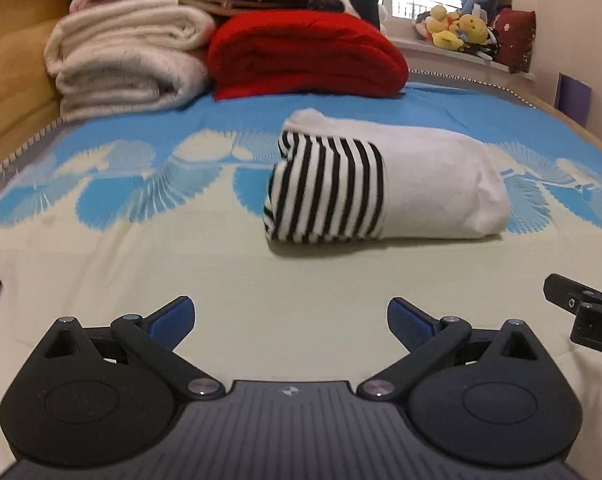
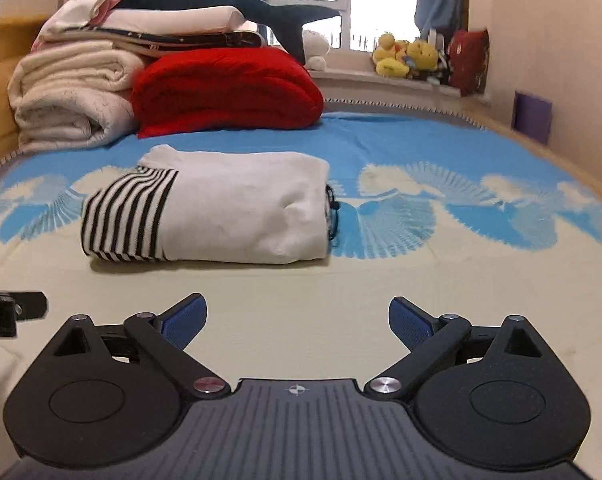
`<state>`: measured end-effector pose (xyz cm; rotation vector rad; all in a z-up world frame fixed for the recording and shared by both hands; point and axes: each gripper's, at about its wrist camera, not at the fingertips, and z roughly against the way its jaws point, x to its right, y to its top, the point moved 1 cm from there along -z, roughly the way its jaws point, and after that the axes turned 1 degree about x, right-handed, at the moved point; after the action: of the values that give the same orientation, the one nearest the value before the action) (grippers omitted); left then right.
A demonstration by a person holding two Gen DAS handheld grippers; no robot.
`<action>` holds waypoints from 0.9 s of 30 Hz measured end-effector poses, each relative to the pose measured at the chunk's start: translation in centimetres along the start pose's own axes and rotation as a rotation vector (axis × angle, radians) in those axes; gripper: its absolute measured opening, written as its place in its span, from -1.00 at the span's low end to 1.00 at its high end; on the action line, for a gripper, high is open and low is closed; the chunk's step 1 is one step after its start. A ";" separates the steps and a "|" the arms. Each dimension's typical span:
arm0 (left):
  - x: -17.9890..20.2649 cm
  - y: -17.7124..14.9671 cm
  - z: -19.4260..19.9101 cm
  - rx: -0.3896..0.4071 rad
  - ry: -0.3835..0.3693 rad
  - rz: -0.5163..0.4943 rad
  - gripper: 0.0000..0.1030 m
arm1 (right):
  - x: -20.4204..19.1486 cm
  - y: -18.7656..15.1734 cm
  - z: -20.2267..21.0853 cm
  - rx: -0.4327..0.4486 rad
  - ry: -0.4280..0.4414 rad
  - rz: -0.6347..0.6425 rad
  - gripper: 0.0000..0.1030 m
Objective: Fold small clothes
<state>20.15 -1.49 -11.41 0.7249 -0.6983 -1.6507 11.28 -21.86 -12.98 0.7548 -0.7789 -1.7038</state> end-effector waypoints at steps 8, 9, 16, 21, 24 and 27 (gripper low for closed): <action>-0.1 0.7 -1.1 -0.020 -0.002 0.045 0.99 | -1.5 0.1 -1.9 -0.067 0.030 -0.001 0.89; 0.0 0.8 -1.2 -0.023 -0.003 0.045 0.99 | -1.7 0.0 -2.0 -0.067 0.031 0.009 0.89; 0.5 0.6 -1.1 -0.023 -0.004 0.044 0.99 | -1.9 -0.3 -2.2 -0.079 0.027 0.019 0.89; 0.5 0.5 -1.0 -0.019 0.003 0.040 0.99 | -1.2 -0.4 -2.4 -0.090 0.019 -0.008 0.89; 0.5 0.4 -1.0 -0.020 0.006 0.037 0.99 | -1.0 -0.4 -2.4 -0.093 0.018 -0.010 0.89; 0.6 0.4 -1.2 -0.025 0.003 0.036 0.99 | -1.0 -0.4 -2.4 -0.090 0.020 -0.008 0.89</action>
<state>21.24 -2.27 -11.88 0.6930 -0.6839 -1.6230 13.18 -21.06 -14.62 0.7128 -0.6817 -1.7244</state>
